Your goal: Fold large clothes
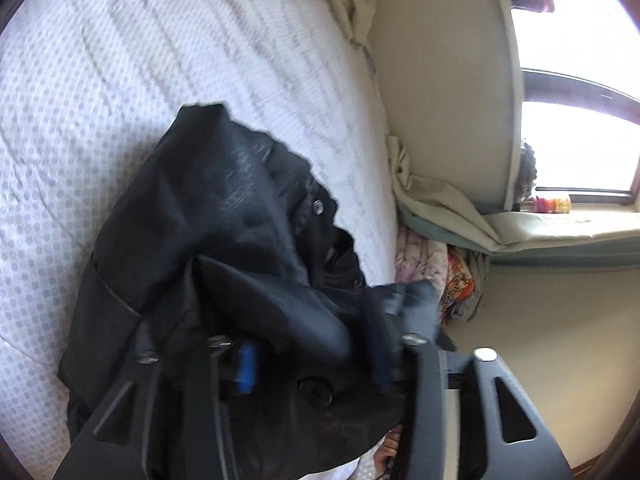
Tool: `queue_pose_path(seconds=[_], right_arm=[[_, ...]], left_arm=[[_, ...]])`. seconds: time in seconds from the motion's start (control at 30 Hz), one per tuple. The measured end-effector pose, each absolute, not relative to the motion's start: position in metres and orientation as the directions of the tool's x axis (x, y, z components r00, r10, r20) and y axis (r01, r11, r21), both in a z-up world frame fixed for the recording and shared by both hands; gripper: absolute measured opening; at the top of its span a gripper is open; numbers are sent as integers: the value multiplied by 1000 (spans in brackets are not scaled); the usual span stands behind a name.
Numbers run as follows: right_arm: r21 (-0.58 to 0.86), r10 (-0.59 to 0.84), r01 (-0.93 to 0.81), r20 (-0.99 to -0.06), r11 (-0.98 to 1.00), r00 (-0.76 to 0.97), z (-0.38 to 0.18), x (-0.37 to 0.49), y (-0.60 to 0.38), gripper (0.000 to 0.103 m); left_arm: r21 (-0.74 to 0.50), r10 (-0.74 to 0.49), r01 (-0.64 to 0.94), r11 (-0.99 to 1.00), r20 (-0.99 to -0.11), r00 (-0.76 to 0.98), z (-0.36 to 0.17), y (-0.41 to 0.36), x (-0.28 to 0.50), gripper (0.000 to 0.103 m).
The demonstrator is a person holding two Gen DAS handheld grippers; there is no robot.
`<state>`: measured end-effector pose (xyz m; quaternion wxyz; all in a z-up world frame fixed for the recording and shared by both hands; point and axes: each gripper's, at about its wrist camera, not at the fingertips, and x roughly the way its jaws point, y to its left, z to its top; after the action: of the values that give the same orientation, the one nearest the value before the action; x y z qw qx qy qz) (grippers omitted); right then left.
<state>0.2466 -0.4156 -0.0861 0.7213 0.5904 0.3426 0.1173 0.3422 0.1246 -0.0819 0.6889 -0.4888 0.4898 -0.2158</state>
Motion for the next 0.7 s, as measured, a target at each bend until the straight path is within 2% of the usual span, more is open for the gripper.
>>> queue_pose_path(seconds=[0.03,0.07,0.13,0.23,0.33,0.4,0.57,0.7], right_arm=[[937,570,226,-343,267,747,-84,245,-419,65],[939,559,216,-333,266,759,-80,243,-422,67],[935,538,209,-337,285,773,-73,237,-427,71],[920,488,204,-355,335,797,-61,228,-434,72],[869,421,204,-408,450,810,-44,219,-439,72],[814,379,199,-452,546,808,-32,215,-437,72],[587,257,179,-581,789,773,-13,219,-412,72],[534,251,173,-627,827,738,-23,229,-400,72]], left_arm=[[-886,-770,-168,432,-459,444,-77,126,341,68],[-884,-763,-161,438,-461,453,-74,127,340,74],[-864,-734,-128,487,-485,476,-61,127,334,77],[-814,-681,-83,576,-533,502,-45,124,326,79],[-683,-542,-40,729,-612,576,-21,124,310,84],[-636,-495,-15,772,-614,615,-10,128,303,85],[-625,-518,28,780,-620,589,-11,127,304,86],[-577,-510,23,816,-702,497,-38,109,314,85]])
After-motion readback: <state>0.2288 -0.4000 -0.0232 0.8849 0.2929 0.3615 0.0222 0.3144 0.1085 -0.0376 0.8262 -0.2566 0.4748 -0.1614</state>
